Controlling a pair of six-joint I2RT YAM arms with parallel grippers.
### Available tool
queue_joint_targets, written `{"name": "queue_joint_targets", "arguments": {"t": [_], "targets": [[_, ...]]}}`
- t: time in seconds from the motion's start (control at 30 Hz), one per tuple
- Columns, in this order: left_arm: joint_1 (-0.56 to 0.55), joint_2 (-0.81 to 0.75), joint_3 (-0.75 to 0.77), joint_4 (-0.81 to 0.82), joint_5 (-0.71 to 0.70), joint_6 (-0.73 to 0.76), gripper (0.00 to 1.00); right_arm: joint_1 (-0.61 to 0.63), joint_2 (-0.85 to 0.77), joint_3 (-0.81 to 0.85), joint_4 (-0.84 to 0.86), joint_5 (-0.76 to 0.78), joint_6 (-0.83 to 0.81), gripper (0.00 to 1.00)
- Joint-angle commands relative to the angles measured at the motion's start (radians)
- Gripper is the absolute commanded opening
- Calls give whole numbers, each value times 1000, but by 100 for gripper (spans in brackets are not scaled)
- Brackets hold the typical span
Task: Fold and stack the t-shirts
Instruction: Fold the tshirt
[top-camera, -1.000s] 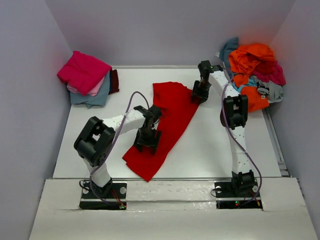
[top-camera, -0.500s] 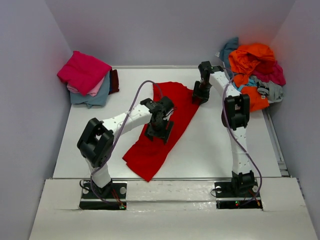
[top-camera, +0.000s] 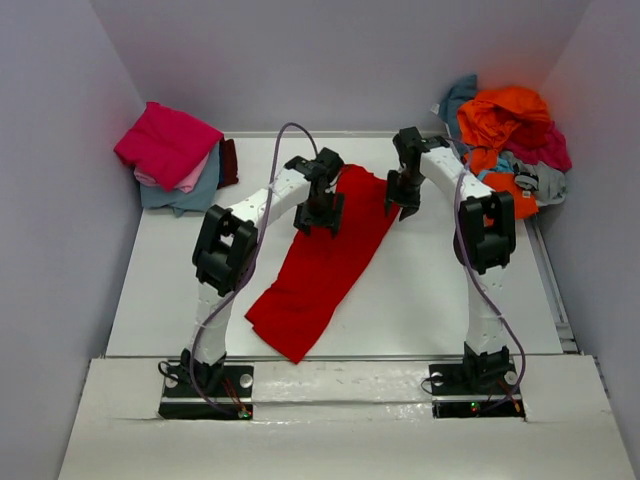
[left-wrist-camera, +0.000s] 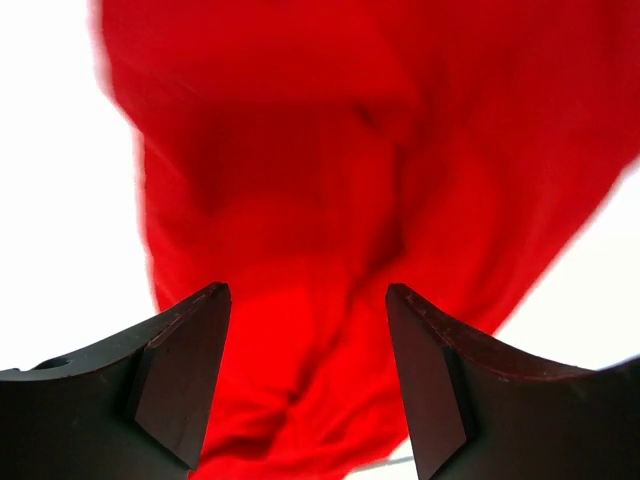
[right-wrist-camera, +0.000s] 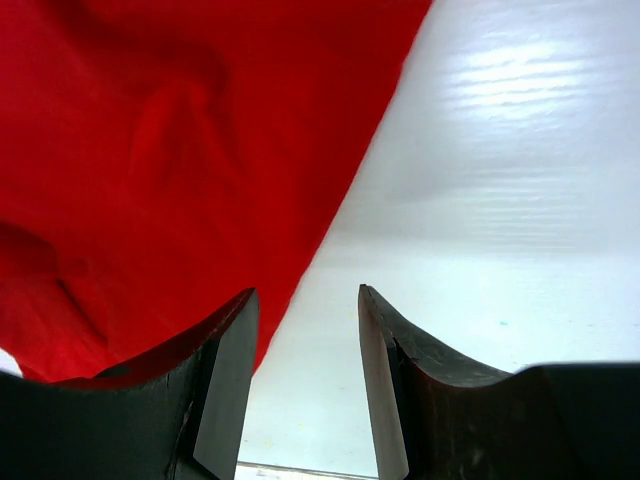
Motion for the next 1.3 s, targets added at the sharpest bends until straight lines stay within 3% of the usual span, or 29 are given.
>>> {"name": "queue_joint_targets", "arguments": {"t": [0.0,0.2,0.57,0.93,1.27], "targets": [[71,45,118,-26,-27,15,75,46,-81,-46,25,-11,-2,51],[104,136,258,-38,-144,26,74,144,-108,-71,12,-20,12,51],[145,246,348,-59,-292,26,74,254,-101,-109,22,-89,49,51],[174,309,411,-30,-292,36,74,293,-108,-192,52,-103,73,50],[206,338,302,-50,-366,19,74,293,-47,-189,66,-104,85,51]]}}
